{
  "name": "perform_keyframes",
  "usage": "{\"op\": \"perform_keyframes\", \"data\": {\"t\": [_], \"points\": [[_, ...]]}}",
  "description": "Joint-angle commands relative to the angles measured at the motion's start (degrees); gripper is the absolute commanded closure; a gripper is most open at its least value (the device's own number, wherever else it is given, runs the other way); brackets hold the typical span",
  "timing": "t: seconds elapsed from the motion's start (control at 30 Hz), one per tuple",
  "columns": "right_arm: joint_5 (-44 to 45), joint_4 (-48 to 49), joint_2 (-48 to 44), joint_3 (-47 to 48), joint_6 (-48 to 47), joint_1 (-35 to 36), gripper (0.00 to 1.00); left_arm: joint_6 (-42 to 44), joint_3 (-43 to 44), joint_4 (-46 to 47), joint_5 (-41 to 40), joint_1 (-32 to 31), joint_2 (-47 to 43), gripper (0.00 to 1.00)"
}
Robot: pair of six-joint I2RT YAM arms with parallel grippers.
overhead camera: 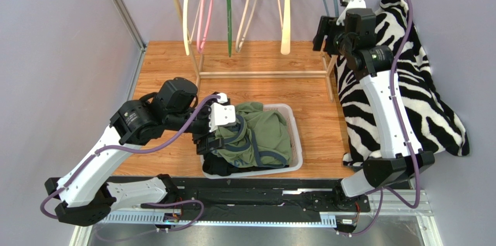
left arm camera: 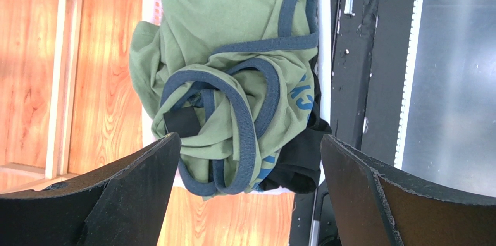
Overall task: Remove the tank top from the hanger
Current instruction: Place the hanger at the clothesline.
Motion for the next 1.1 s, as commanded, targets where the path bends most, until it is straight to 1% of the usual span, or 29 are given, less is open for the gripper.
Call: {"op": "perform_keyframes", "data": {"t": [0.0,0.03,0.07,0.13,0.2,0.27,0.3,0.33,0.37,0.4,0.43,0.47,0.5,0.53,0.6,0.63,0.7,0.73,0.77,0.8,0.87,0.9,0.97,1.0,1.07], "points": [[2.66,6.78,-11.37,-7.79,-1.12,-0.25,0.22,-0.97,-1.11,1.71,2.25,2.58,-2.59,0.01],[2.48,7.31,-13.05,-8.67,-1.47,0.01,0.2,-0.8,-1.89,2.06,1.12,2.67,-2.76,0.01],[1.17,7.57,-15.85,-9.98,-2.08,0.27,0.2,-0.62,-3.64,3.11,0.41,3.28,-2.76,0.01],[-0.24,7.31,-18.24,-11.13,-2.52,0.97,0.19,0.08,-5.41,3.91,-0.65,3.89,-2.76,0.01],[-2.43,6.61,-21.67,-13.76,-2.61,3.43,0.19,0.69,-7.96,4.79,-1.09,5.03,-2.59,0.01],[-4.8,7.92,-24.3,-17.1,-2.35,7.38,0.22,1.57,-10.6,5.41,-1.71,6.18,-2.68,0.01],[-6.73,8.88,-26.49,-22.08,-2.35,9.05,0.24,2.01,-11.39,5.41,-1.1,8.44,-2.76,0.01],[-7.01,10.29,-27.21,-24.21,-2.79,13.5,0.24,2.36,-12.35,5.06,1.0,9.95,-2.59,0.01],[-6.49,10.91,-27.65,-26.76,-3.31,16.16,0.25,3.24,-12.62,4.53,2.76,12.05,-2.5,0.01],[-5.79,11.18,-27.74,-30.53,-4.36,18.71,0.25,3.59,-12.71,4.27,4.78,16.25,-2.07,0.01],[-5.7,12.05,-27.65,-32.74,-4.11,22.39,0.25,4.12,-12.71,3.31,8.8,18.55,-1.63,0.01],[-6.22,13.02,-27.57,-34.68,-3.76,23.47,0.25,4.73,-12.97,3.21,10.06,20.14,-1.27,0.01],[-7.44,14.59,-28.0,-39.22,-2.97,24.17,0.24,4.91,-13.15,3.21,10.85,21.81,-0.57,0.01],[-8.5,18.35,-28.35,-41.27,-1.92,24.79,0.23,5.18,-13.85,3.12,11.12,22.0,-0.22,0.01],[-10.7,22.23,-28.27,-46.26,-0.95,24.88,0.21,5.09,-14.56,3.47,12.34,22.09,-0.13,0.01],[-11.57,26.17,-27.75,-47.43,-0.25,24.88,0.21,4.83,-15.17,4.52,12.88,22.09,-0.3,0.01],[-13.77,30.32,-25.82,-49.28,0.9,24.88,0.22,3.08,-16.05,6.54,13.5,22.09,-0.56,0.01],[-14.91,34.43,-23.46,-50.24,2.21,24.97,0.23,2.37,-17.1,8.9,13.5,22.09,-0.48,0.01],[-15.88,36.38,-21.78,-50.43,2.83,25.15,0.25,0.98,-17.54,10.05,13.41,22.09,-0.22,0.01],[-15.98,37.97,-20.46,-50.43,3.27,25.5,0.3,0.27,-17.9,11.02,12.71,22.09,0.65,0.01],[-16.15,42.1,-16.33,-50.25,3.88,26.81,0.35,-1.06,-17.9,12.35,12.36,22.09,1.89,0.01],[-16.5,43.34,-15.1,-50.25,4.15,27.25,0.42,-1.32,-17.64,12.18,12.36,22.09,3.03,0.01],[-16.51,46.15,-12.29,-50.69,4.85,28.4,0.51,-1.85,-17.11,11.74,12.44,22.09,3.83,0.01],[-16.24,46.94,-11.66,-51.21,4.94,28.75,0.6,-2.11,-17.02,11.74,12.44,22.09,4.18,0.01],[-16.07,48.0,-10.69,-53.66,5.47,29.37,0.68,-2.55,-17.11,11.82,12.44,22.09,3.83,0.01]]}}
